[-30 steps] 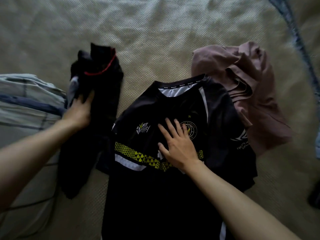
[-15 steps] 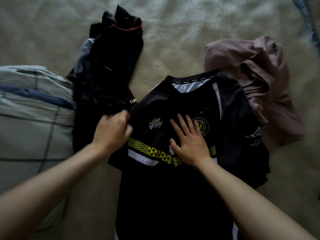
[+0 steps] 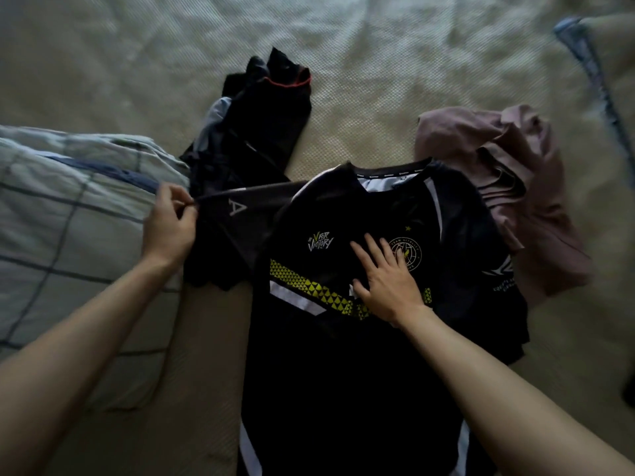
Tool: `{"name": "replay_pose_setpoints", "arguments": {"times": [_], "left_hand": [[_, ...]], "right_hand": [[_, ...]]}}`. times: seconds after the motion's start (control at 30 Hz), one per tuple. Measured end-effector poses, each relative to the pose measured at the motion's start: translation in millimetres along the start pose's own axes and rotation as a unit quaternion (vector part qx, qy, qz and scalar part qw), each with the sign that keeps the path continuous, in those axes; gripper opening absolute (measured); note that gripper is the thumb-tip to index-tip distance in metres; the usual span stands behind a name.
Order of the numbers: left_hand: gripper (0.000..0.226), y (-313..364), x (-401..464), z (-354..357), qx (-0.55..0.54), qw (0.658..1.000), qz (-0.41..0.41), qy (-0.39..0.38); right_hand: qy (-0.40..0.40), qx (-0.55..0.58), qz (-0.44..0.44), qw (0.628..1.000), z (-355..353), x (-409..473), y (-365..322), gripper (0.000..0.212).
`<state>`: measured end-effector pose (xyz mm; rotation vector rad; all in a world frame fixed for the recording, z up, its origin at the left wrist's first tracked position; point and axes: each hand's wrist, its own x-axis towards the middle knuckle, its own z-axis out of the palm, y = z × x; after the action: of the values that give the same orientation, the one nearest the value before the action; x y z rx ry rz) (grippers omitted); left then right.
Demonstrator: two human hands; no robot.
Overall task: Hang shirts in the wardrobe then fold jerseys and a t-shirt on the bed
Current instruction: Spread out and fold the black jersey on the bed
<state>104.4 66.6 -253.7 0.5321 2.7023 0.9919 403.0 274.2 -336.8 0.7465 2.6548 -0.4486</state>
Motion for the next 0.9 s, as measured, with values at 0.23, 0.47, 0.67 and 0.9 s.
{"name": "replay_pose_setpoints", "arguments": {"times": [0.23, 0.47, 0.67, 0.9], "left_hand": [[0.019, -11, 24, -38, 0.097, 0.993, 0.053, 0.051], [0.031, -35, -143, 19, 0.136, 0.945, -0.084, -0.284], [0.058, -61, -257, 16, 0.067, 0.884, -0.225, -0.405], [0.010, -98, -306, -19, 0.062, 0.895, -0.206, -0.390]], "right_hand": [[0.025, 0.037, -0.015, 0.999, 17, -34, -7, 0.070], [0.011, 0.097, 0.032, 0.995, 20, -113, 1, 0.070], [-0.054, 0.113, 0.304, 0.944, 18, -201, 35, 0.071], [-0.180, 0.313, 0.413, 0.836, 66, -292, 64, 0.051]]}}
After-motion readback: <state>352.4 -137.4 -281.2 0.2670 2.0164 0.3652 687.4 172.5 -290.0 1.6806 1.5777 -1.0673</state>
